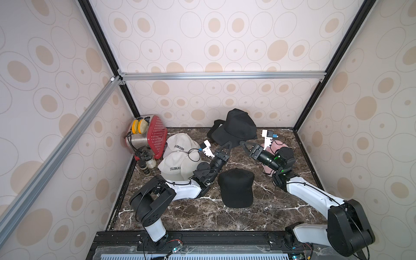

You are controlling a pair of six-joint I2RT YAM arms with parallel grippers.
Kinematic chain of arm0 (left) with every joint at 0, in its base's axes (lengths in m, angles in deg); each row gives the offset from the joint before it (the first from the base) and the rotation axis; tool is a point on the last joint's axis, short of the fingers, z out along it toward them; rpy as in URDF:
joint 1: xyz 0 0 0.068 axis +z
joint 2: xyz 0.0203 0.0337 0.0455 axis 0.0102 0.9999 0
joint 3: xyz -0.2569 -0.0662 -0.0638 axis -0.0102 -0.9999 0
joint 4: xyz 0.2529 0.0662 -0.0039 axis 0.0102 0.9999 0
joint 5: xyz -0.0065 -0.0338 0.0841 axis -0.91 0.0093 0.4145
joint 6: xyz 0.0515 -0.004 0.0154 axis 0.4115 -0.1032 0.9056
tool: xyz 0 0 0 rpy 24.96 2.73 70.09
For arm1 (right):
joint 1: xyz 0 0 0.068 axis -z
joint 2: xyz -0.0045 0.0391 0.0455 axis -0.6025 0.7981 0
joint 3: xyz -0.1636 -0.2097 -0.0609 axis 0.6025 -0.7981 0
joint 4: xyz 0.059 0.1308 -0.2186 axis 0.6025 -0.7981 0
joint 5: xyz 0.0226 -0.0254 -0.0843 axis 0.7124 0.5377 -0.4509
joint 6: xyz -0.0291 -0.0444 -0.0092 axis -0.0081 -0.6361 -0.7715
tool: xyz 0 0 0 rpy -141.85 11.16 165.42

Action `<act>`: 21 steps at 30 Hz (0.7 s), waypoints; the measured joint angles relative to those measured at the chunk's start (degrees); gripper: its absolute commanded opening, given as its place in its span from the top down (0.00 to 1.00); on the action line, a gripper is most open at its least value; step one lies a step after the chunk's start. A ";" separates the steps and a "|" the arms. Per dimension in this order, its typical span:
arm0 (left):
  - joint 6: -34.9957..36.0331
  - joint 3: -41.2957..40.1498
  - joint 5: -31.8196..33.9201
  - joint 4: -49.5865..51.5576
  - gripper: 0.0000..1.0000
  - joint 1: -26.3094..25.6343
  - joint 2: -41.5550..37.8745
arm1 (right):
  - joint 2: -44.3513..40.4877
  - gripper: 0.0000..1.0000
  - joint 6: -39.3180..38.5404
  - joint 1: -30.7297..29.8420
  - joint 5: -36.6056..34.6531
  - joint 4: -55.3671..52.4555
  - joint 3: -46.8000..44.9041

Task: Stack the baseball caps by color
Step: Place the baseball cap on the baseball cap.

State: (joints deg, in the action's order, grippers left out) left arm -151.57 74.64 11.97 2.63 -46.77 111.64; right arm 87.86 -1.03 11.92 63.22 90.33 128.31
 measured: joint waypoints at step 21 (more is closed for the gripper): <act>2.73 0.98 -1.07 0.15 0.38 -0.68 1.20 | 2.64 1.00 -1.88 -0.20 -1.49 -0.11 2.23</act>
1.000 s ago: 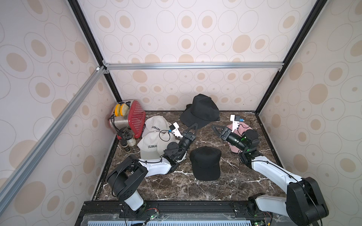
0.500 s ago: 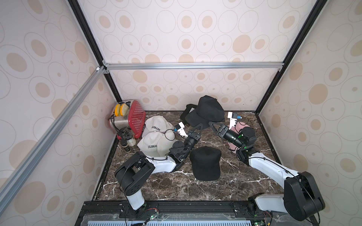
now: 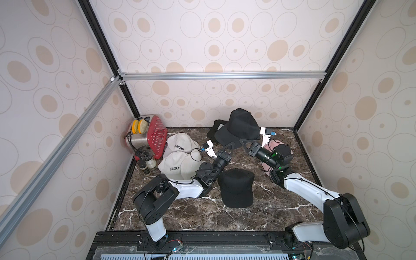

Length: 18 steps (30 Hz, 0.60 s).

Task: Stack the baseball caps by color
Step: Place the baseball cap on the baseball cap.

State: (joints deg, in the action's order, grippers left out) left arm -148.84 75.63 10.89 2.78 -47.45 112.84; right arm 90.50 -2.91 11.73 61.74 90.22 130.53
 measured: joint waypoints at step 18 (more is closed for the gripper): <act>34.93 -3.54 1.64 34.34 0.01 -0.31 -21.40 | -18.29 1.00 -32.24 14.03 5.95 -45.66 1.88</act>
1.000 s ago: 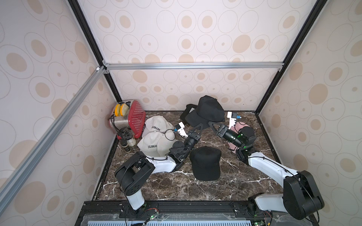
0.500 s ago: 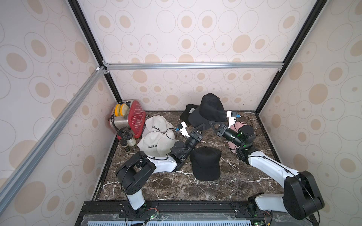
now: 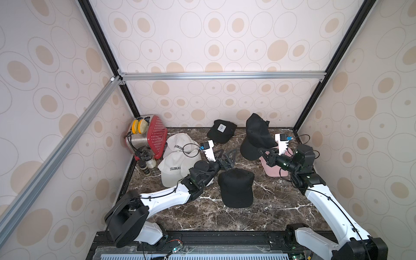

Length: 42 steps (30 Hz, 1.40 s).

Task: Stack the baseball caps by color
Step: Place the baseball cap on the baseball cap.

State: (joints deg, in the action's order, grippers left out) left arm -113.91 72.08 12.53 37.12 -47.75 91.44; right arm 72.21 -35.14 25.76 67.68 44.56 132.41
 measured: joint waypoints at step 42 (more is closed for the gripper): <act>114.07 70.18 -73.09 122.68 0.01 29.97 25.55 | -0.94 1.00 -17.90 -10.16 30.97 -29.68 0.13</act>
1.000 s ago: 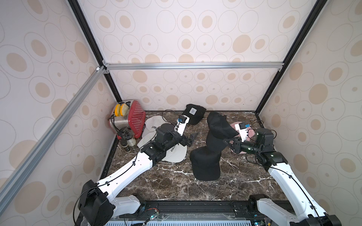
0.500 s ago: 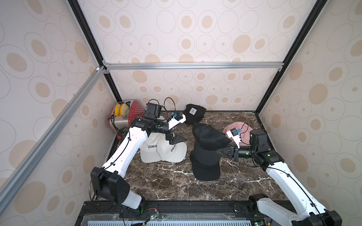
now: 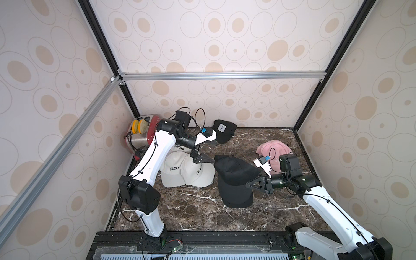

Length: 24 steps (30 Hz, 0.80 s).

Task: Stack the baseball caps by color
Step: Place the baseball cap on the baseball cap.

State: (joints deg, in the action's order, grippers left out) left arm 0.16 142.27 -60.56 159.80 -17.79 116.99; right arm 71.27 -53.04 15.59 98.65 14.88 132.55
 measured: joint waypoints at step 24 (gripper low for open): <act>10.73 4.63 1.92 12.59 1.00 -5.25 8.59 | 2.21 0.98 -3.21 -2.38 -2.69 0.20 0.96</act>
State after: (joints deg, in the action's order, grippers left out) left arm 10.89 146.90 -58.63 172.39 -23.03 125.58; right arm 73.48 -56.26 13.21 95.96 15.08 133.51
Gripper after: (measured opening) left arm 0.040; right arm 0.089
